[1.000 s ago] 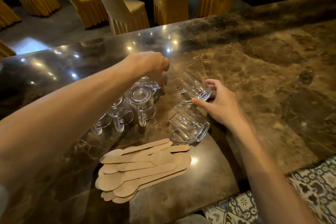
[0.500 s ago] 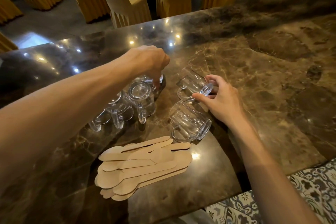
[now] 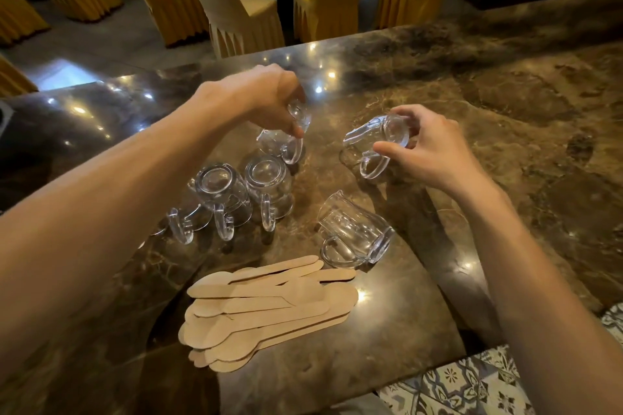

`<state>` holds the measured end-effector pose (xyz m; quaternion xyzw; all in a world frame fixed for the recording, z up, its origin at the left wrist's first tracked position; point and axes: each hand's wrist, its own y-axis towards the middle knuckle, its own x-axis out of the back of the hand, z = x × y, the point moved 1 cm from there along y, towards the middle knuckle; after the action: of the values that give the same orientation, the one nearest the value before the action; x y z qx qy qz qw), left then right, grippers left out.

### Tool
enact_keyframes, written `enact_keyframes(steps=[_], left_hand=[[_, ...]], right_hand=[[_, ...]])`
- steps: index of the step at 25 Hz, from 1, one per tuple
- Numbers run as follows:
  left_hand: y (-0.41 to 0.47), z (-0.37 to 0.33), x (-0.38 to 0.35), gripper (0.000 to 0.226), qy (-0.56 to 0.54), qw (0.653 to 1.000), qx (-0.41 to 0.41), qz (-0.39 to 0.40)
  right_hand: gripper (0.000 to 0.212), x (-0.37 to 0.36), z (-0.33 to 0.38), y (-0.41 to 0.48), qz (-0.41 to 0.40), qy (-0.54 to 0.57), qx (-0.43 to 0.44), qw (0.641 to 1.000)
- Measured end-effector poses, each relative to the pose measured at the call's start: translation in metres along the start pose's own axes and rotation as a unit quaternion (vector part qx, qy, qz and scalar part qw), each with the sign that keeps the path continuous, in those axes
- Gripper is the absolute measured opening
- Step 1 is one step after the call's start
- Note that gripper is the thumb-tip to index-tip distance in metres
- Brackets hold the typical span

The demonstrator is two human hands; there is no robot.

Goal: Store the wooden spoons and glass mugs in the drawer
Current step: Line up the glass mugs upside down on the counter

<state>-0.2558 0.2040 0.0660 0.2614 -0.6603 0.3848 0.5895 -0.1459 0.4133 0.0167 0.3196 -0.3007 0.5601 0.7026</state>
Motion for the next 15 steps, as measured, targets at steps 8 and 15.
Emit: enact_keyframes(steps=[8,15], left_hand=[[-0.029,-0.006,0.004,0.063,-0.193,0.978,0.009,-0.083],[-0.048,-0.015,-0.007,0.067,-0.241,0.967,0.012,-0.085]], right_hand=[[0.065,0.021,0.023,0.009,0.046,-0.067,0.072,0.994],[0.068,0.020,0.037,0.011,0.113,-0.107,0.111,0.982]])
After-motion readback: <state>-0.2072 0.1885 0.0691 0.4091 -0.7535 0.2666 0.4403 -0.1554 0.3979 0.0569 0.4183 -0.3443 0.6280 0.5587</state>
